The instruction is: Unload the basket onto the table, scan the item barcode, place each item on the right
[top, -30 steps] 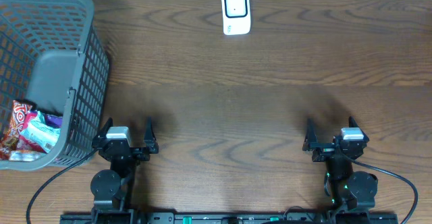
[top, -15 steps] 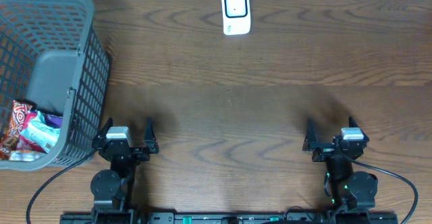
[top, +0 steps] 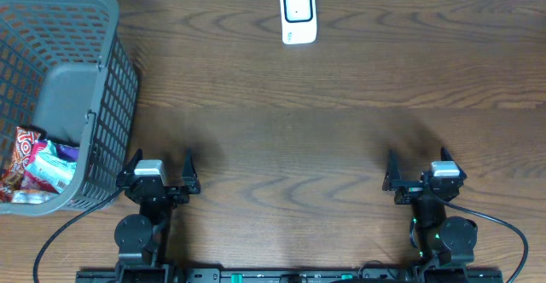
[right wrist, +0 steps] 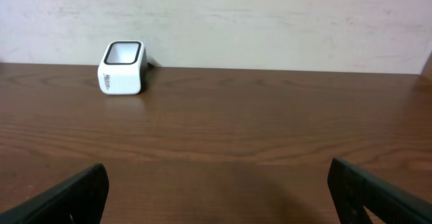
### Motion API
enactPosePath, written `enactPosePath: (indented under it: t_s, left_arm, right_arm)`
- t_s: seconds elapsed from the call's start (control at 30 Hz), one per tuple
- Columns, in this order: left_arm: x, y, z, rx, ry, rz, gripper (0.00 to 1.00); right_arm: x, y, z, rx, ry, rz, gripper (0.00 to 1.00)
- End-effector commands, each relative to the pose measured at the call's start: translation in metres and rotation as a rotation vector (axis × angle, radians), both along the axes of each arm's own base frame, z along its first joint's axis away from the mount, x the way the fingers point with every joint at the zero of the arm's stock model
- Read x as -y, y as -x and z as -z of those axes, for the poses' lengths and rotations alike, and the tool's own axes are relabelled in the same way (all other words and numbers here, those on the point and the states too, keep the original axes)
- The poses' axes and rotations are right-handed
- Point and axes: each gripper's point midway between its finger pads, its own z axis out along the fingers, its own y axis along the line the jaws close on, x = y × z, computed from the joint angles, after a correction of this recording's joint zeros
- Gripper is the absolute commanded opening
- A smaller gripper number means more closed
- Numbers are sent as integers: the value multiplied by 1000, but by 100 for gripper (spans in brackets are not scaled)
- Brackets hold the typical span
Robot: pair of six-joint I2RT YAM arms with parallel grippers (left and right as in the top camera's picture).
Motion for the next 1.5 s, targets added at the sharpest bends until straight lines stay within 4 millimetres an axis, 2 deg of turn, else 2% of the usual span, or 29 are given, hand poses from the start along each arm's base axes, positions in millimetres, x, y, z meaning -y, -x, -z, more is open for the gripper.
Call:
enactPosePath:
  t_s: [0.0, 0.5, 0.57, 0.6, 0.63, 0.67, 0.73, 0.8, 0.87, 1.03, 1.13, 1.23, 1.33, 1.4, 1.47]
  left_arm:
    - [0, 1, 14, -48, -2, 2, 98]
    - [0, 1, 14, -48, -2, 2, 97]
    - [0, 1, 9, -26, -1, 3, 98]
    - [4, 0, 6, -15, 13, 22, 98]
    - [28, 3, -1, 3, 112, 154, 98]
    - [35, 4, -2, 4, 119, 197, 98]
    - [43, 5, -24, 84, 158, 247, 98]
    - [57, 13, -59, 212, 197, 347, 98]
    - [65, 25, -95, 369, 164, 411, 98]
    - [63, 67, -172, 745, 79, 434, 98]
    - [54, 85, -200, 888, 58, 378, 97]
    - [38, 83, -216, 916, 60, 272, 98]
    - [32, 75, -232, 905, 15, 217, 98]
    - [32, 64, -246, 883, -25, 201, 98]
    - [33, 39, -264, 794, -42, 196, 98]
  right_arm:
    - [-3, 0, 1, -1, -14, -10, 99]
    - [-2, 0, 0, 0, -14, -9, 99]
    - [-2, 0, 1, -1, -14, -9, 99]
    - [-2, 0, 1, -1, -14, -9, 99]
    - [-3, 0, 1, -1, -14, -10, 99]
    - [-3, 0, 1, -1, -14, -10, 99]
    - [-2, 0, 0, 0, -14, -9, 99]
    - [-3, 0, 1, -1, -14, -10, 99]
    - [-3, 0, 1, -1, -14, -10, 99]
    - [-3, 0, 1, -1, -14, -10, 99]
    - [-2, 0, 1, -1, -14, -9, 99]
    - [-3, 0, 1, -1, -14, -10, 99]
    - [-3, 0, 1, -1, -14, -10, 99]
    - [-3, 0, 1, -1, -14, -10, 99]
    - [-3, 0, 1, -1, -14, -10, 99]
